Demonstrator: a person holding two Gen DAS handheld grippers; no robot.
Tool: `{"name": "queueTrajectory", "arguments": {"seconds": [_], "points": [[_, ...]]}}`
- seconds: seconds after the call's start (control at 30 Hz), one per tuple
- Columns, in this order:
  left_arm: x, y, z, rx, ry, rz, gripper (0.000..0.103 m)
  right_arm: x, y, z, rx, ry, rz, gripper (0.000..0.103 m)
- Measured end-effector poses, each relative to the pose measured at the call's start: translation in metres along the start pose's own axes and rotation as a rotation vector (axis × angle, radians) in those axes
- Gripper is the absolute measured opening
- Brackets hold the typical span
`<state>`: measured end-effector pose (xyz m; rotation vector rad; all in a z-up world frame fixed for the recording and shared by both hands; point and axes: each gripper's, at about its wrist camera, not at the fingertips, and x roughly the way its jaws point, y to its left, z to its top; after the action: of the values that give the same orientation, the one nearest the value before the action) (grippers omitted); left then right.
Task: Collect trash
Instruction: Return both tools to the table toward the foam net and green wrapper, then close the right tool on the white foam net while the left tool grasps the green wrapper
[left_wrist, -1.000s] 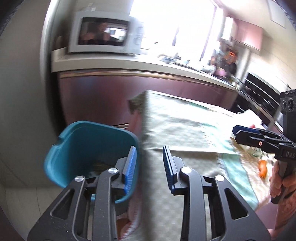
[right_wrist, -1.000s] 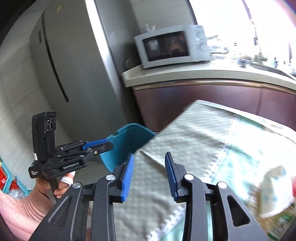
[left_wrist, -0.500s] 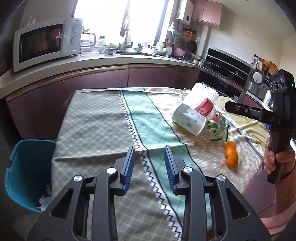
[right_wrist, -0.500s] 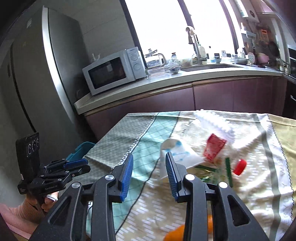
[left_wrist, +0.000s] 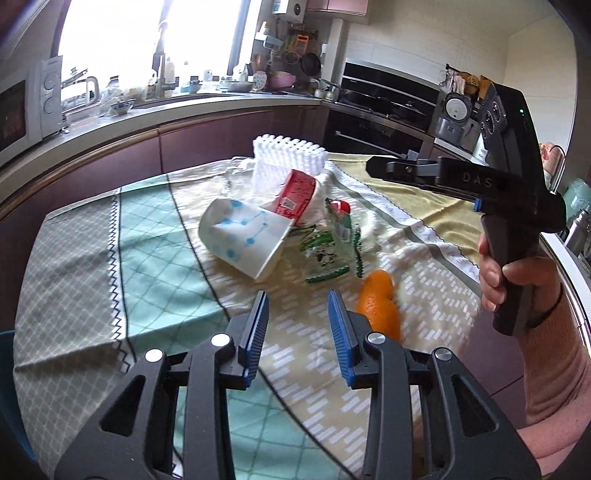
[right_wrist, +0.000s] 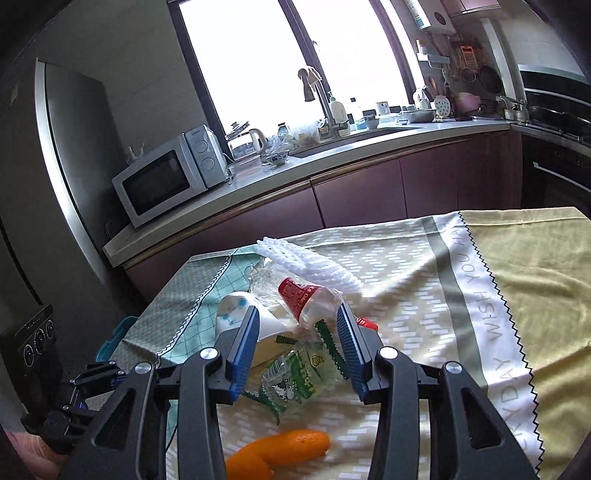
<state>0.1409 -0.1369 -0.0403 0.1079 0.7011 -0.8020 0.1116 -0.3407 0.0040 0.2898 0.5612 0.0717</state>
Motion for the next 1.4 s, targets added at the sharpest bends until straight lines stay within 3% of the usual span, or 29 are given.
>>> {"name": "queueTrajectory", "arguments": {"seconds": [0.53,0.83,1.1,1.2,1.23,1.3,1.4], "points": [[0.042,-0.039,0.016,0.046,0.048,-0.066,0.038,0.009,-0.014,-0.011,0.026,0.032,0.035,0.042],[0.074,-0.048,0.031,0.030,0.066,-0.040,0.036,0.029,-0.011,0.019,-0.023,0.008,0.064,0.044],[0.089,-0.041,0.039,-0.015,0.102,-0.051,0.017,0.069,-0.005,0.032,-0.103,0.064,0.026,0.047],[0.089,-0.038,0.040,-0.026,0.099,-0.061,0.014,0.075,-0.006,0.034,-0.118,0.071,0.018,0.038],[0.088,-0.037,0.040,-0.031,0.098,-0.066,0.011,0.076,-0.005,0.034,-0.122,0.074,0.019,0.029],[0.087,-0.035,0.041,-0.040,0.094,-0.078,0.005,0.075,-0.005,0.035,-0.128,0.072,0.015,0.024],[0.084,-0.033,0.040,-0.048,0.087,-0.090,0.004,0.070,-0.006,0.036,-0.122,0.056,0.009,0.014]]}}
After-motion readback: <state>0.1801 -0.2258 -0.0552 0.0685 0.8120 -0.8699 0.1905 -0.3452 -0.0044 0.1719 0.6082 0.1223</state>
